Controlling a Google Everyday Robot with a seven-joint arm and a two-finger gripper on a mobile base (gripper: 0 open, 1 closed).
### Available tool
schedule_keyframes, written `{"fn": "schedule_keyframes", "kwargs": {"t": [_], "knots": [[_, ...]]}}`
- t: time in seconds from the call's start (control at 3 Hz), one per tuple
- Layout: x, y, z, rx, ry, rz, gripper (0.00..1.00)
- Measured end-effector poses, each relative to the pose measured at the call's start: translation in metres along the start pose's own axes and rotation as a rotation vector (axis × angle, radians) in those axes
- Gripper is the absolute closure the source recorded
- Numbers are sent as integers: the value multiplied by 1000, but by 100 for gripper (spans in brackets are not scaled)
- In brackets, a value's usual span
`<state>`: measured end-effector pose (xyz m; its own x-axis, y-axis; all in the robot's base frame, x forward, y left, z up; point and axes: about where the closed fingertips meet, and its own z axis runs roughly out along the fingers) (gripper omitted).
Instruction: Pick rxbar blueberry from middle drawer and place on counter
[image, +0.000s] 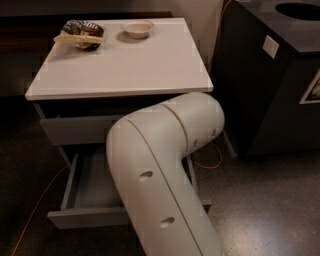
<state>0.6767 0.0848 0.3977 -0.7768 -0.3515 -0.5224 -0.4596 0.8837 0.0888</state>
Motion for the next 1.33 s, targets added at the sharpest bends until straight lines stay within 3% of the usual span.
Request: {"fn": "schedule_keyframes", "kwargs": {"t": [0.67, 1.33], "knots": [[-28, 23, -55, -61, -147, -123, 100], [-45, 40, -135, -117, -328, -222, 100]]}}
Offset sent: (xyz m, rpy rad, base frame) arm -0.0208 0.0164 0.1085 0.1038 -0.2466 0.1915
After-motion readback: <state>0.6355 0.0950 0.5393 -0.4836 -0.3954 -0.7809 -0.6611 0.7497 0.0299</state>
